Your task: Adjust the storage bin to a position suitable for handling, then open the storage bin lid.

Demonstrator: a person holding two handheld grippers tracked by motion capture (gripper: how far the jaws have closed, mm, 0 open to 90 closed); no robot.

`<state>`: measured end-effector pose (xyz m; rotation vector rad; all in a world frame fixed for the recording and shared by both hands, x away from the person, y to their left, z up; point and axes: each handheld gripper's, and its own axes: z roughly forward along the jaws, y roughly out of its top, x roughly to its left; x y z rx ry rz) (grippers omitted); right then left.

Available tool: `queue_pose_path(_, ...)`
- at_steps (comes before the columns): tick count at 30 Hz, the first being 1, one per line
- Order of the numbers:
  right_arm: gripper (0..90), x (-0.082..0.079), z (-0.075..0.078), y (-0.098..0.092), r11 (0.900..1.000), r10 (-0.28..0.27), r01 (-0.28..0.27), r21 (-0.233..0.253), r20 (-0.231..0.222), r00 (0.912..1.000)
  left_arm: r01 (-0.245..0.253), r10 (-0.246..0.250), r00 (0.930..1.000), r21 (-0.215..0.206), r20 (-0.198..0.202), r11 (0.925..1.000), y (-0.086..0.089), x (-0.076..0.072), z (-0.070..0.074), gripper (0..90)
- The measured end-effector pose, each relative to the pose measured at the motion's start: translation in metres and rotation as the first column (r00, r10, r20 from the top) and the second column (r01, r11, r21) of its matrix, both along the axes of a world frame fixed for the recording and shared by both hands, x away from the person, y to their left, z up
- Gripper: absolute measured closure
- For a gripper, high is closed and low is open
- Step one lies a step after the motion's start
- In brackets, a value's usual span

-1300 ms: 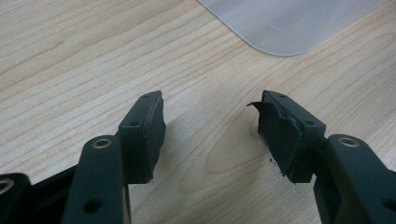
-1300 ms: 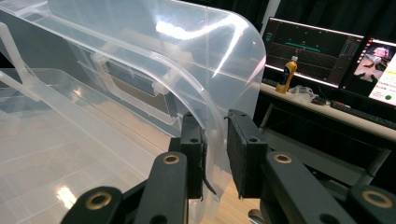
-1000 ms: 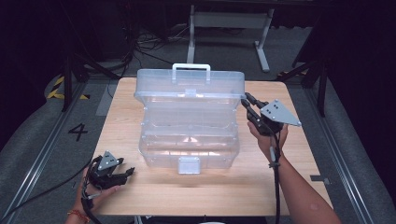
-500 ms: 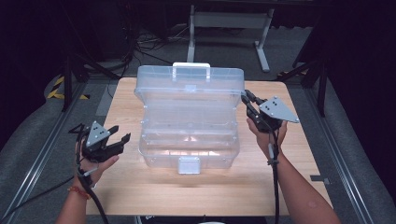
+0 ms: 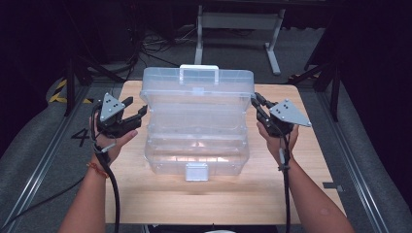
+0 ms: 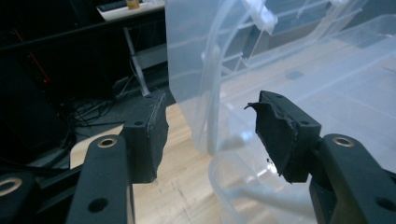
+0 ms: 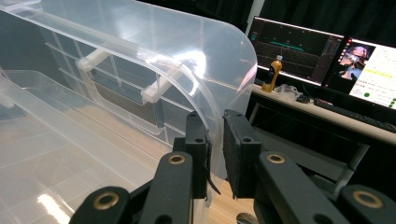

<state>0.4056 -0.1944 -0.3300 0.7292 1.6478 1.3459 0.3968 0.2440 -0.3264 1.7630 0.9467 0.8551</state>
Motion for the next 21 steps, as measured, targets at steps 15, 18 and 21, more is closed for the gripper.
queue_pose_path(15, 81.1, 0.004, 0.002, -0.001, 1.0, 0.007, -0.007, 0.002, -0.008, 0.9999, -0.022, 0.022, 0.9988, 0.01, 0.043, 0.9997, -0.022, 0.022, 0.006, 59.8)
queue_pose_path(18, 81.1, 0.005, 0.002, -0.001, 1.0, 0.009, -0.009, 0.007, -0.01, 0.9999, -0.042, 0.041, 0.9976, 0.014, 0.057, 0.999, -0.023, 0.026, 0.008, 64.2)
queue_pose_path(21, 81.3, 0.007, 0.003, -0.001, 1.0, 0.007, -0.007, 0.012, -0.013, 0.9999, -0.051, 0.051, 0.997, 0.008, 0.058, 0.9986, -0.022, 0.029, 0.008, 69.4)
